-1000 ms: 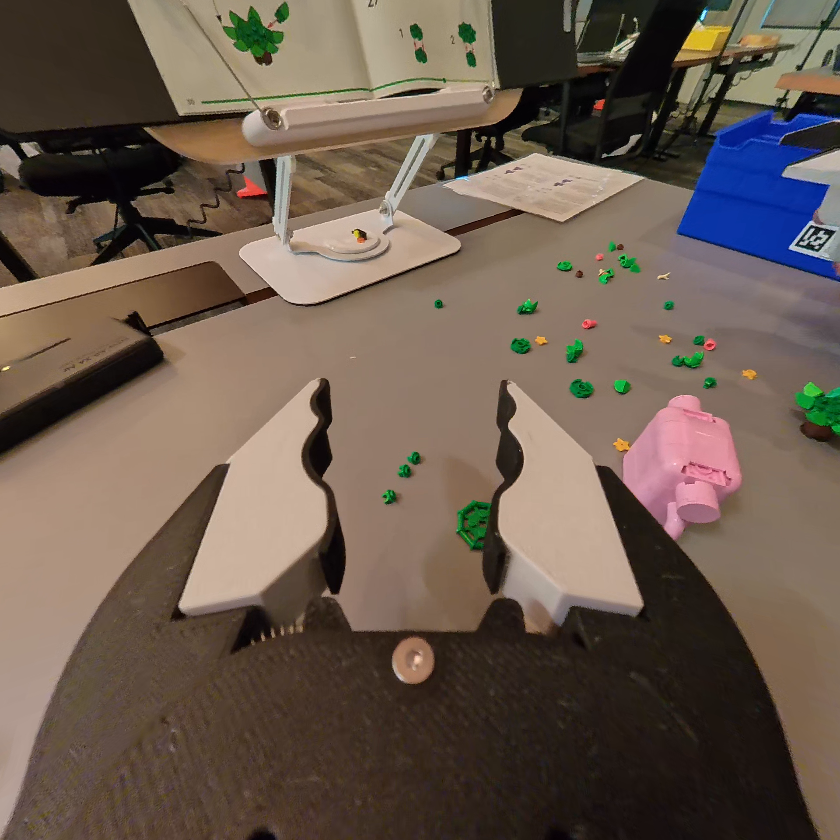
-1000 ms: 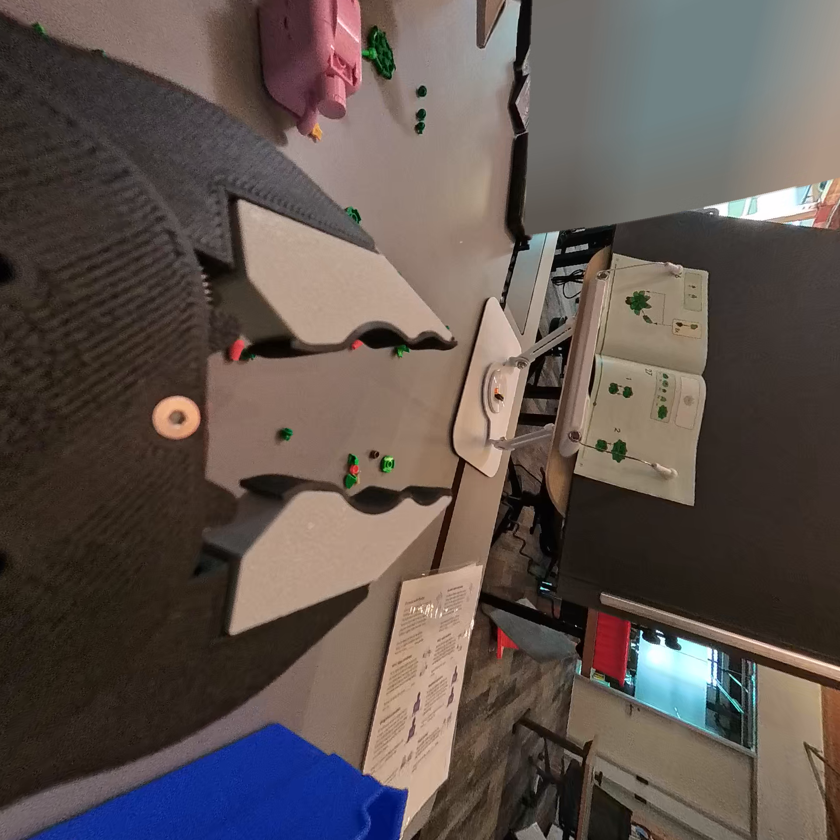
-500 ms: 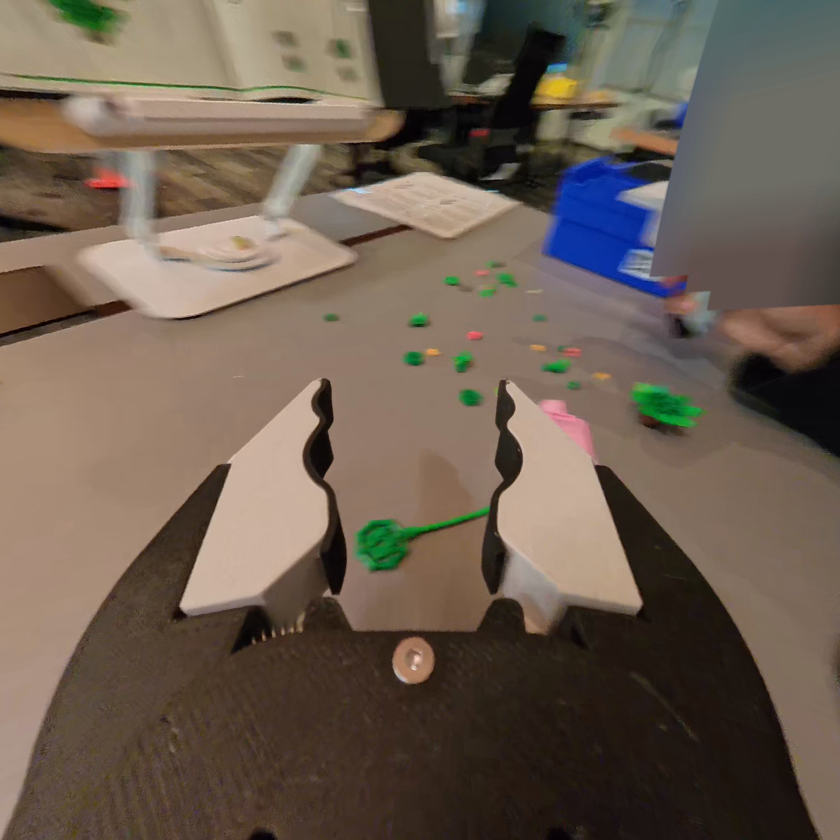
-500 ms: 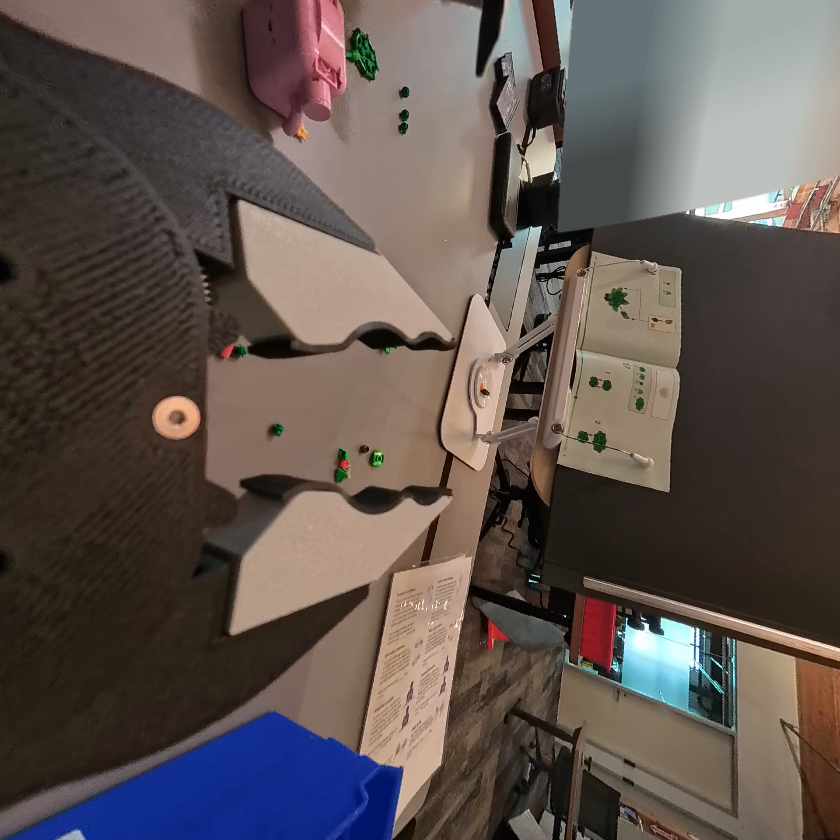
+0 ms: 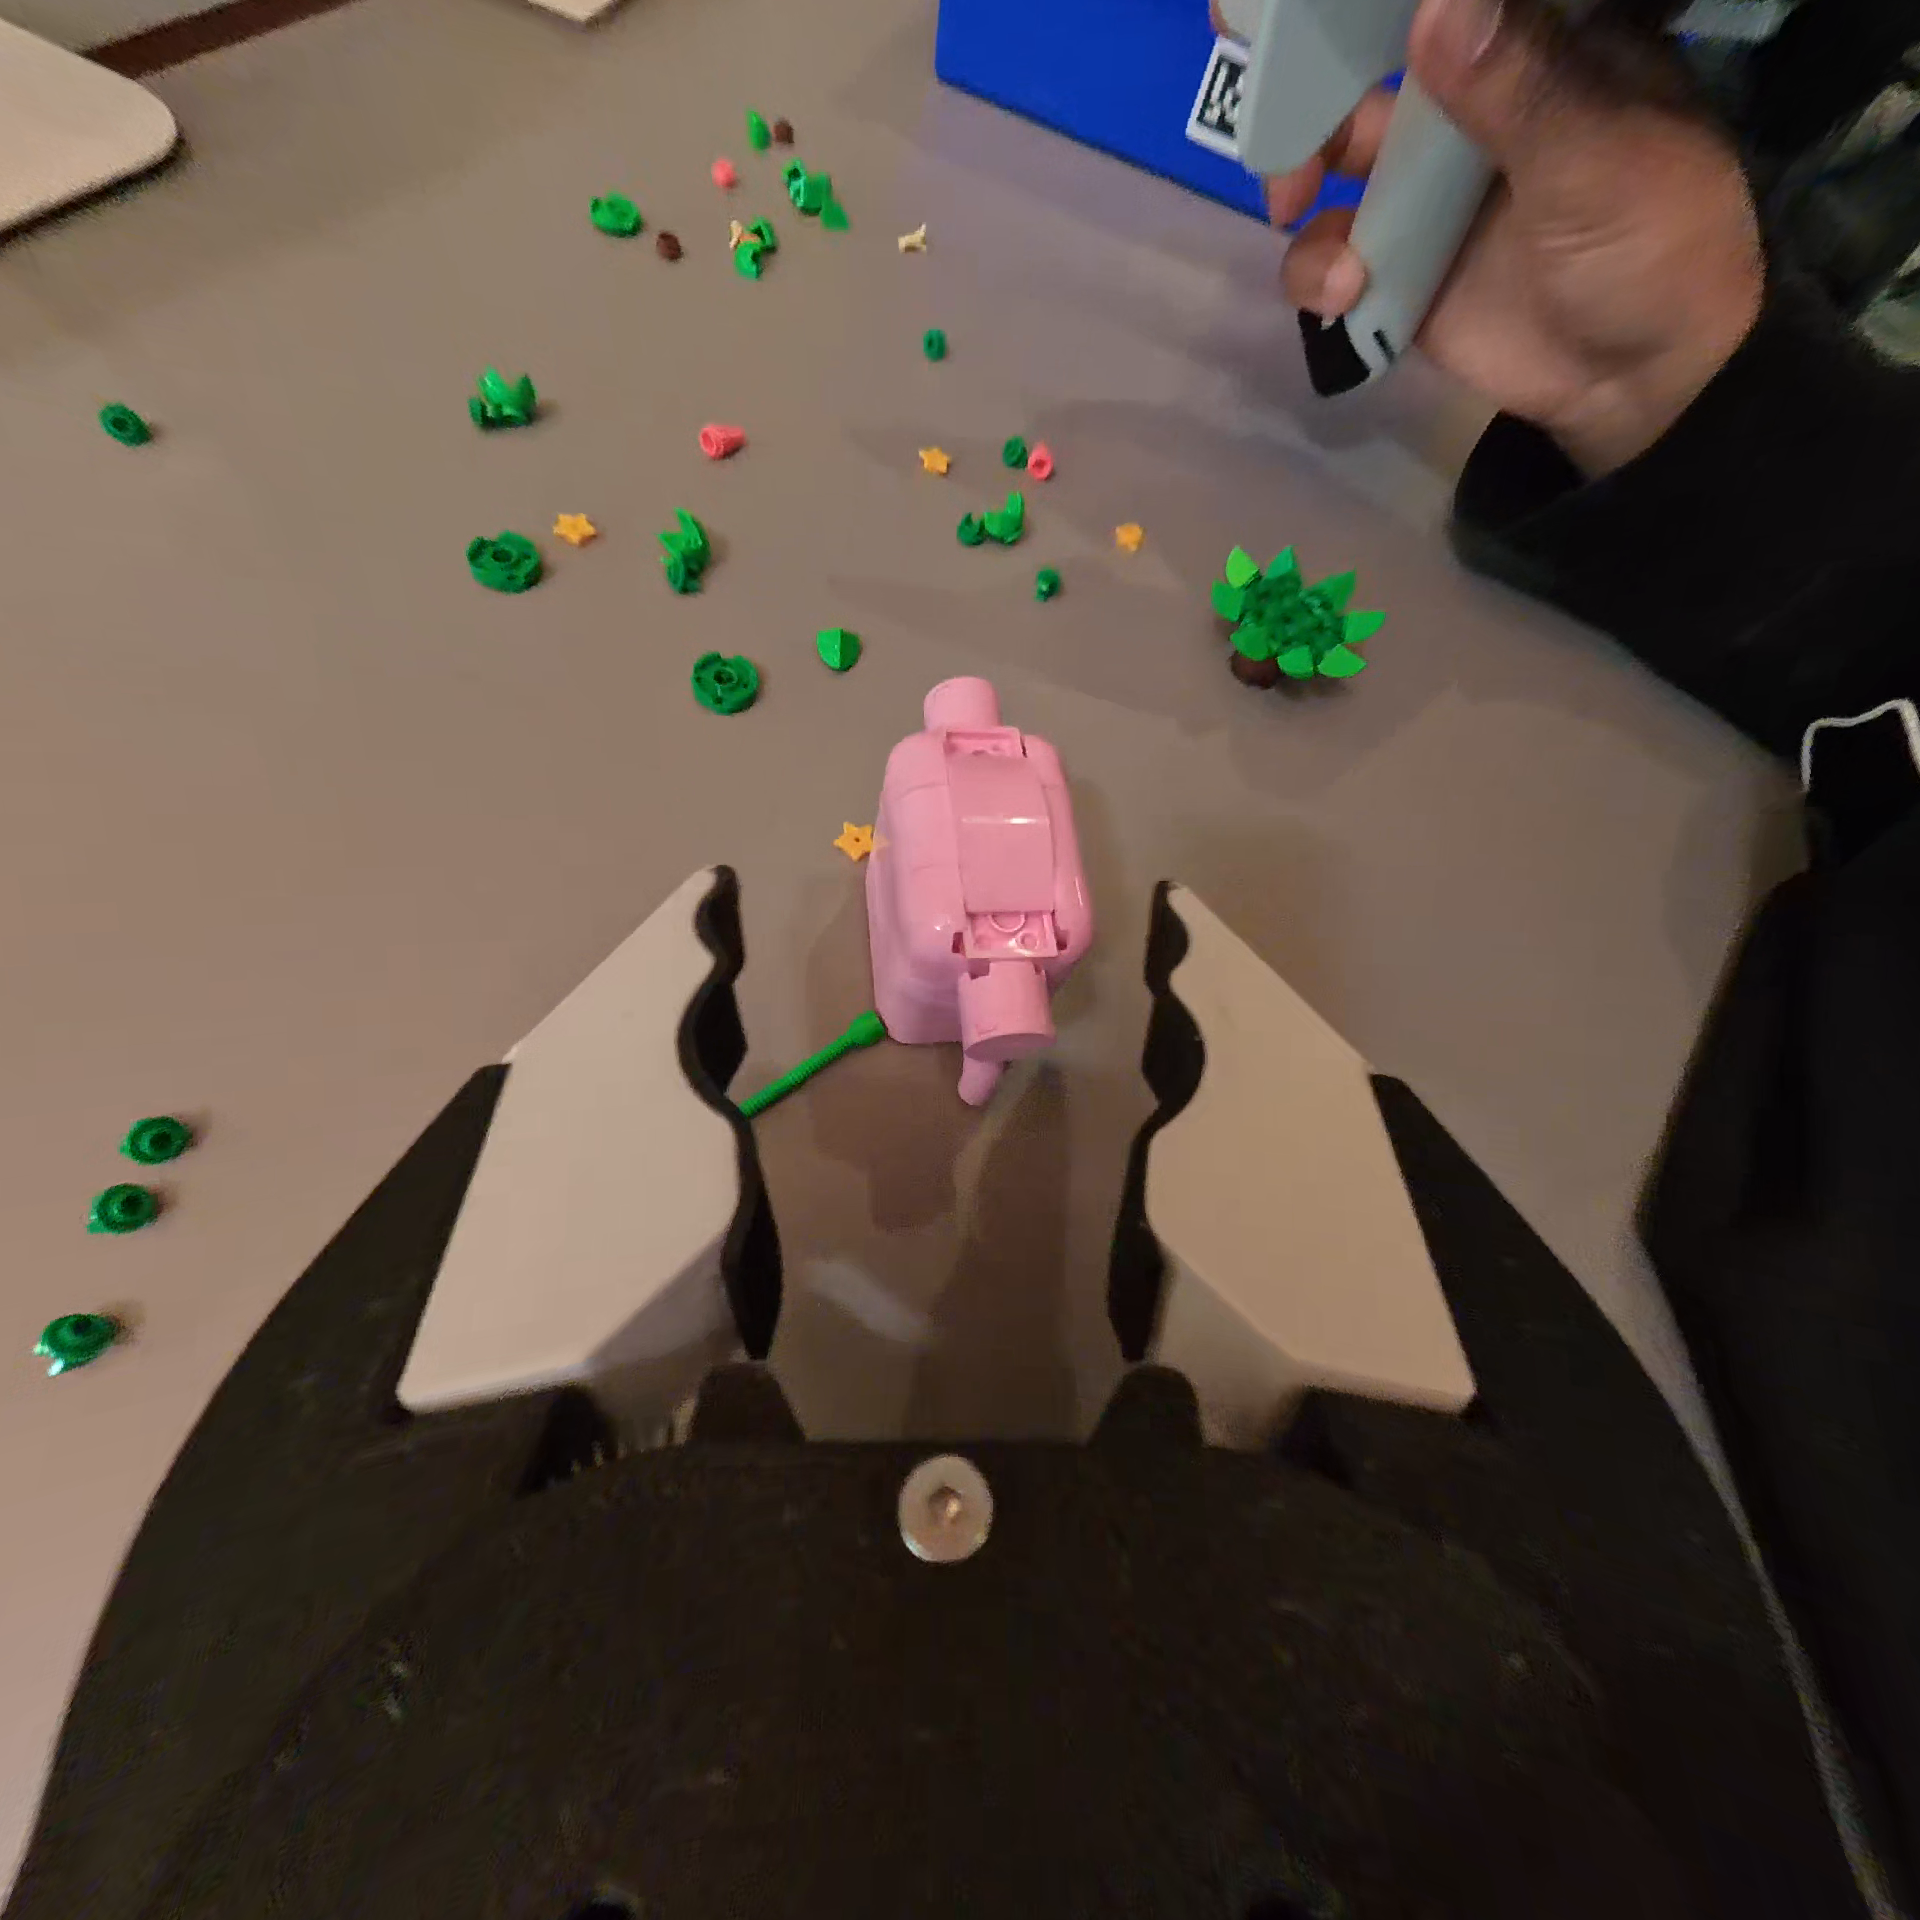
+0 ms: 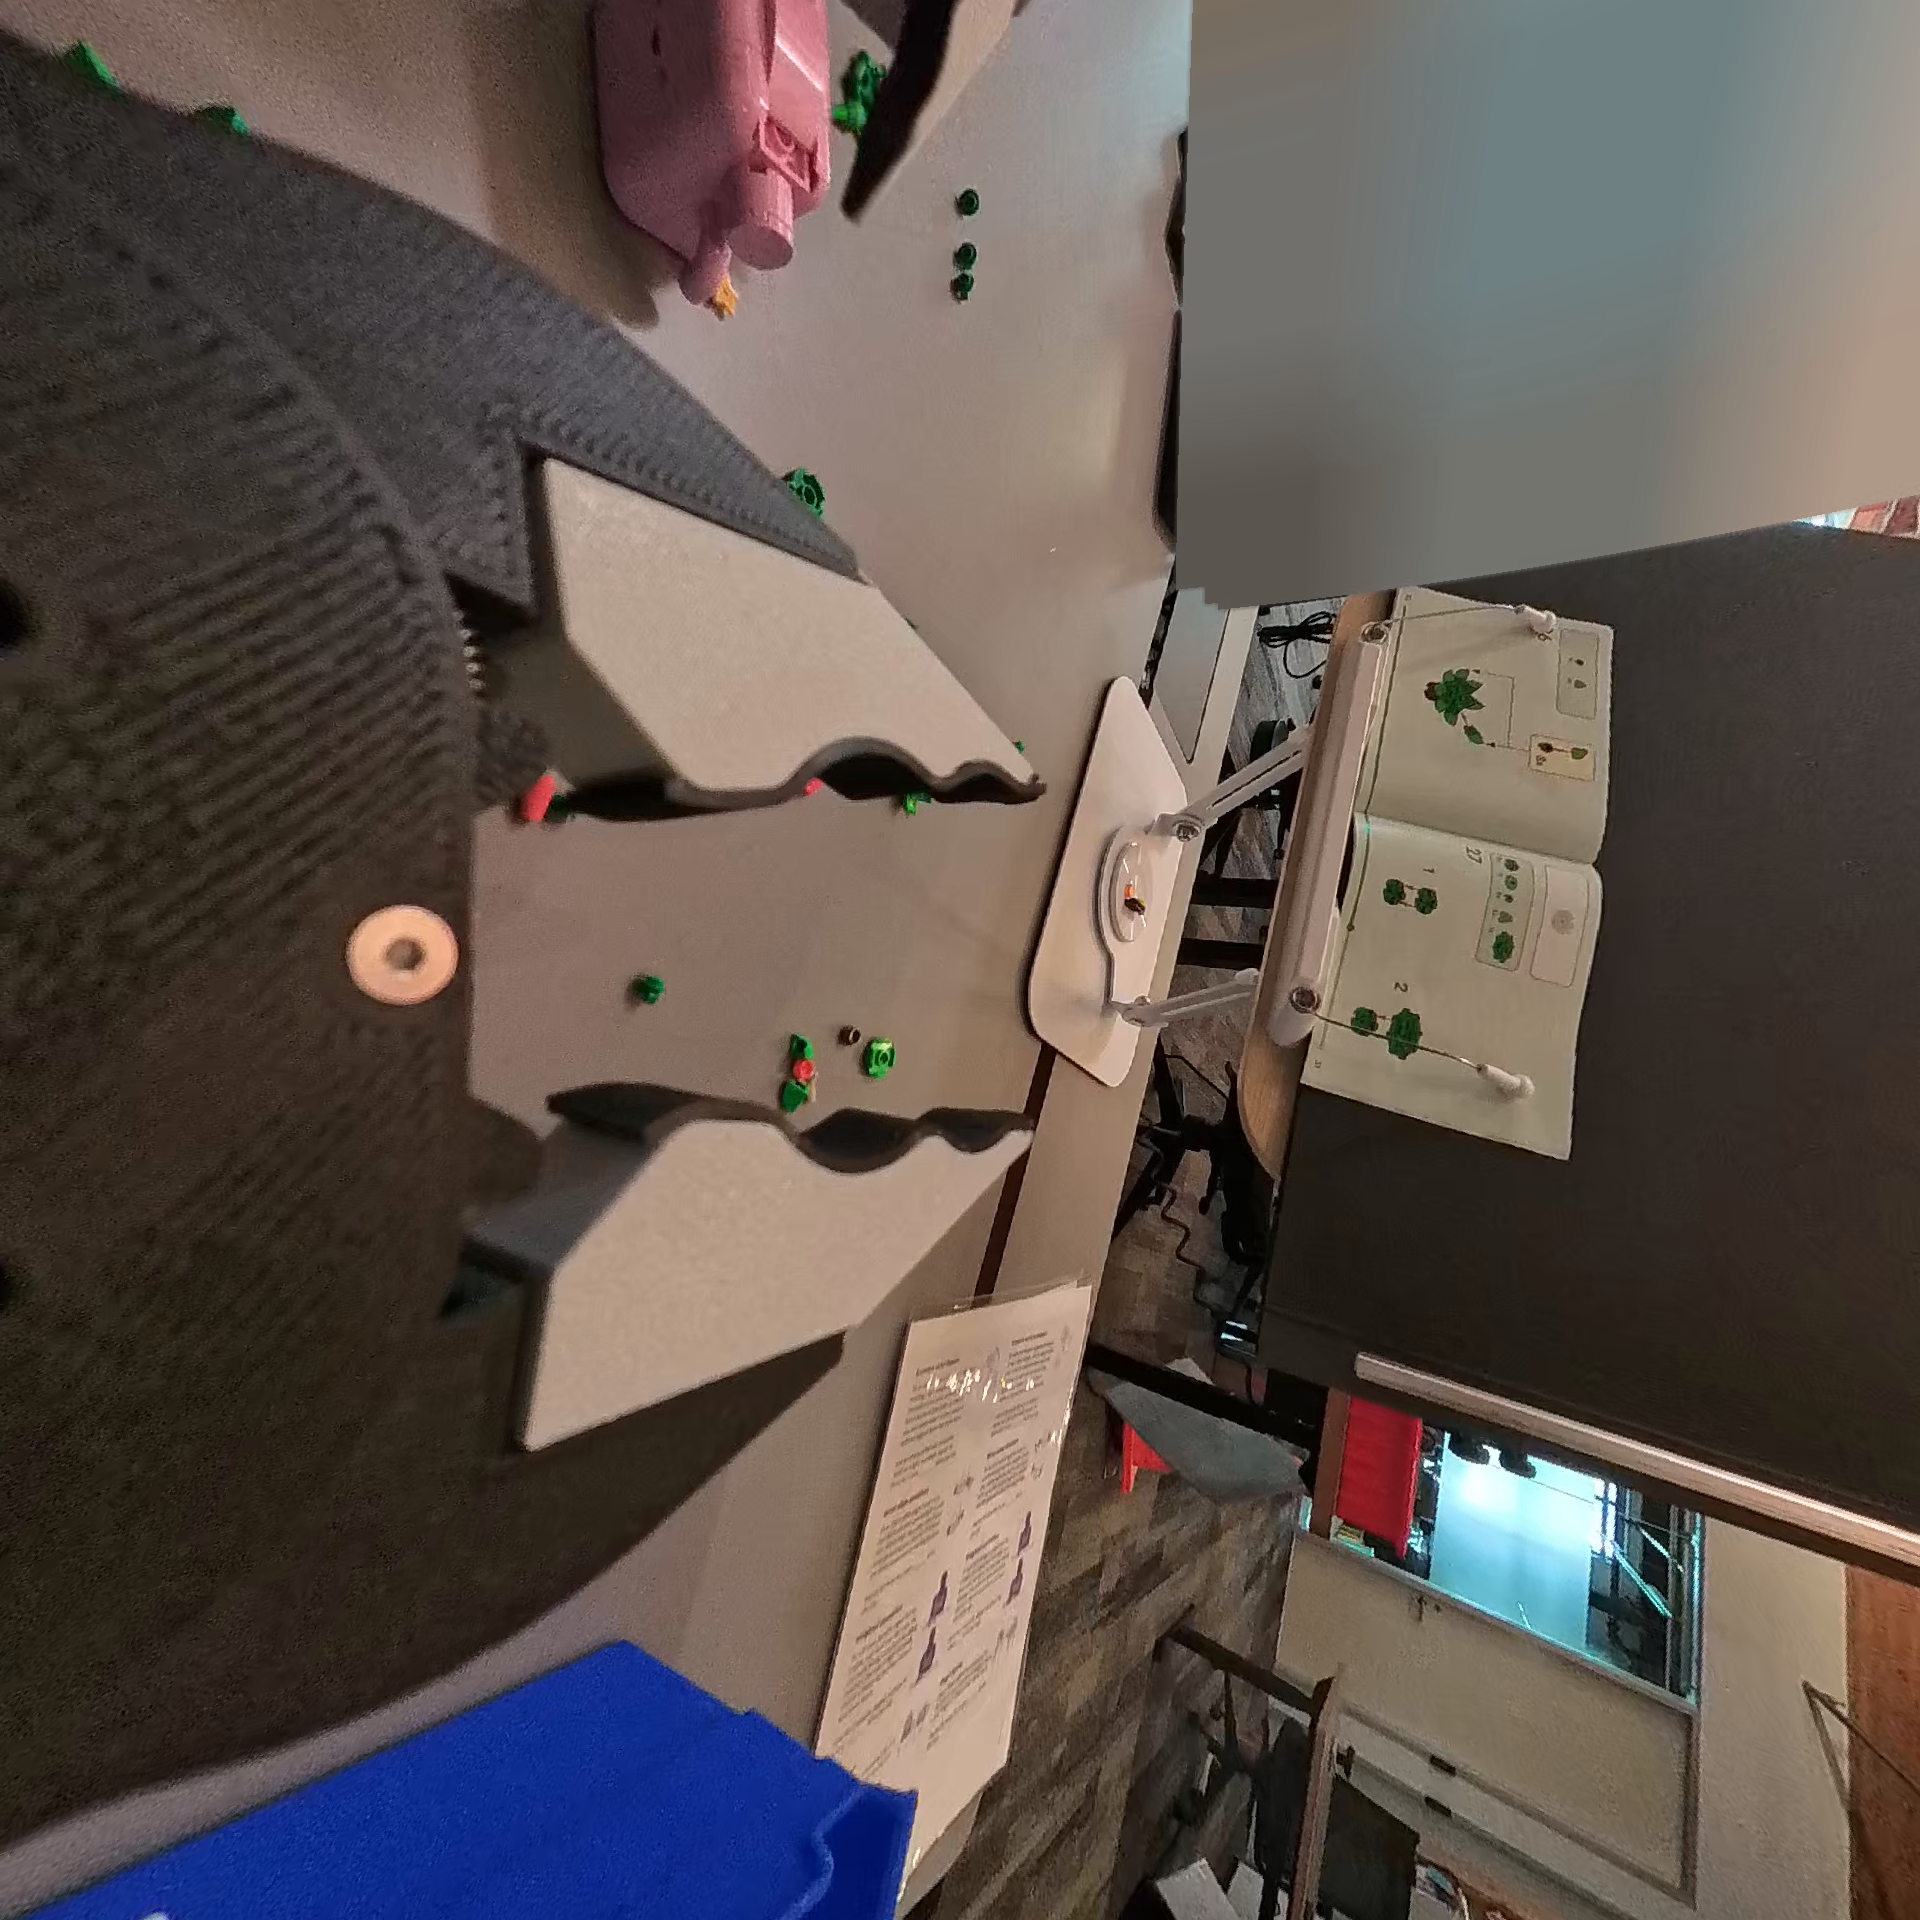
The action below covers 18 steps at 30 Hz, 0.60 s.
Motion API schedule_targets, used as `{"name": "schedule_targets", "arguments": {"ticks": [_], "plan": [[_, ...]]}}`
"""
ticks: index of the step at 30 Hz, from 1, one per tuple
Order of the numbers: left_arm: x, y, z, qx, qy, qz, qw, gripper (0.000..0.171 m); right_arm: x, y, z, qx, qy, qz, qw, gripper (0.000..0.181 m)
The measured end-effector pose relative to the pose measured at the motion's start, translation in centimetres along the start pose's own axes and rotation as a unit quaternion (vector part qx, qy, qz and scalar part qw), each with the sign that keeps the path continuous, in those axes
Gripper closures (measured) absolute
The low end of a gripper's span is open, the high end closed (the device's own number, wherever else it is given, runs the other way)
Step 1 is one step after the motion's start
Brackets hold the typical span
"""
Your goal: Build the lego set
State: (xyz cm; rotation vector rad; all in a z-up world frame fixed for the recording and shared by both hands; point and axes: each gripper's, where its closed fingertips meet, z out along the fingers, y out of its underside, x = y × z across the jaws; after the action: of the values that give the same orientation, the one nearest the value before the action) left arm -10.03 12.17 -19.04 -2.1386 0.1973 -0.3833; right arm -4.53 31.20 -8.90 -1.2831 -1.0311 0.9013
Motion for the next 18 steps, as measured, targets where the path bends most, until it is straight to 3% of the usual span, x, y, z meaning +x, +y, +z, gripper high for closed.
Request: {"name": "schedule_targets", "arguments": {"ticks": [3,7,18], "plan": [[0.26,0.67,0.44,-0.022,0.004,0.002,1.000,0.108,-0.08,0.24,0.08,-0.005,0.000,-0.005,1.000,0.124],[0.64,0.67,0.38,-0.022,0.012,0.005,1.000,0.135,-0.59,0.02,0.05,-0.001,-0.008,-0.005,1.000,0.124],[0.44,0.67,0.14,-0.021,0.010,0.022,0.999,0.136,-0.99,0.04,0.06,-0.004,-0.010,-0.025,1.000,0.125]]}}
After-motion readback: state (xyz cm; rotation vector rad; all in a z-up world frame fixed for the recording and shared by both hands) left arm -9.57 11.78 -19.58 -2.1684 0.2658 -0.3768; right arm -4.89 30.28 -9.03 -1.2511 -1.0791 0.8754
